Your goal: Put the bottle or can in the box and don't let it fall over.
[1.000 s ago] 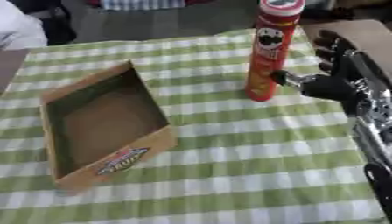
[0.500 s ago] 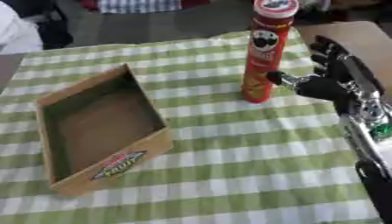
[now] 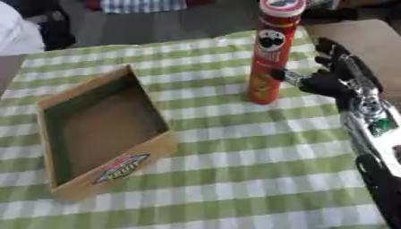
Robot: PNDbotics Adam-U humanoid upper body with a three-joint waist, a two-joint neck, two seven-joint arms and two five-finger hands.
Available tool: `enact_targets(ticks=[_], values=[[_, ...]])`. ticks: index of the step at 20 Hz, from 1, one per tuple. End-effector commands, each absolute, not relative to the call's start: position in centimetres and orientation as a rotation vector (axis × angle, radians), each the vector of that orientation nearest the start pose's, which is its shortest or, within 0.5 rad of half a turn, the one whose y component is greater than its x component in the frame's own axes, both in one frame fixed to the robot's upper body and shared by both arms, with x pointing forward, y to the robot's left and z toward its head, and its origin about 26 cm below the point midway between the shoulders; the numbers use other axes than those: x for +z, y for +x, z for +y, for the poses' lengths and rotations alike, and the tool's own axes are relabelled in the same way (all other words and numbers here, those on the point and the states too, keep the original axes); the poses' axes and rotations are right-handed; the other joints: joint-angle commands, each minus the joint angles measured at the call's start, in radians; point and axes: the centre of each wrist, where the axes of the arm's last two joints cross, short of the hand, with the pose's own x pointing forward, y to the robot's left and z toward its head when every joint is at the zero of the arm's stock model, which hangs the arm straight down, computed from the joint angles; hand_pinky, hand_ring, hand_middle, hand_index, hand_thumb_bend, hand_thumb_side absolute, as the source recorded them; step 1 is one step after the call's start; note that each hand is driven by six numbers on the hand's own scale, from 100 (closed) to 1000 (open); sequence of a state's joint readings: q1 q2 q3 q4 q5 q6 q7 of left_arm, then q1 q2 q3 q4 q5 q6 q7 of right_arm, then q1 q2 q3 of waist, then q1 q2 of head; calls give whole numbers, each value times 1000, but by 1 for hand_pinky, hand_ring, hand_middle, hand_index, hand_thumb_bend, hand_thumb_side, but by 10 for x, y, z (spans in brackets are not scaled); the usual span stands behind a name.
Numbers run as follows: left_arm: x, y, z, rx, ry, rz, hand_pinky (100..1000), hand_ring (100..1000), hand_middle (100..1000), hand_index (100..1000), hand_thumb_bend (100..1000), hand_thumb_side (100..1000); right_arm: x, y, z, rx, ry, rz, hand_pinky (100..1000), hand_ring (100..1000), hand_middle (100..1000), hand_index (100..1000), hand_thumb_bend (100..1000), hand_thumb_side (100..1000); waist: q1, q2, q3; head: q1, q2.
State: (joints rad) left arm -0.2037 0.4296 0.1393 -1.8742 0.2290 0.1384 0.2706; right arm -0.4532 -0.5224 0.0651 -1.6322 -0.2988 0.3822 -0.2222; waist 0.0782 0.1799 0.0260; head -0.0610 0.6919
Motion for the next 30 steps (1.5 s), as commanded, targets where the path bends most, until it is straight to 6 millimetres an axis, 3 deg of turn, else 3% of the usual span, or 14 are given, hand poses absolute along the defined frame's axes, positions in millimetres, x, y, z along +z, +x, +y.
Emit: enact_targets(ticks=[1,19,30], values=[[183,301,333,87,357,-2007,998,763,810,809,640,100,191,371,-301,150,-256,-1696,1000,1000,972,991,781,183,1,-6,3,-5,-11],[182,302,328,91,312,-2009,999,759,805,806,628,100,197,411,-294,149,-201,-1719,1000,1000,970,990,790,192,17,13,26,-26,-32],[184,303,326,91,294,-2018,1000,758,805,805,618,100,208,422,-292,149,-210,-1744,1000,1000,967,955,780,183,20,26,37,-31,-45]])
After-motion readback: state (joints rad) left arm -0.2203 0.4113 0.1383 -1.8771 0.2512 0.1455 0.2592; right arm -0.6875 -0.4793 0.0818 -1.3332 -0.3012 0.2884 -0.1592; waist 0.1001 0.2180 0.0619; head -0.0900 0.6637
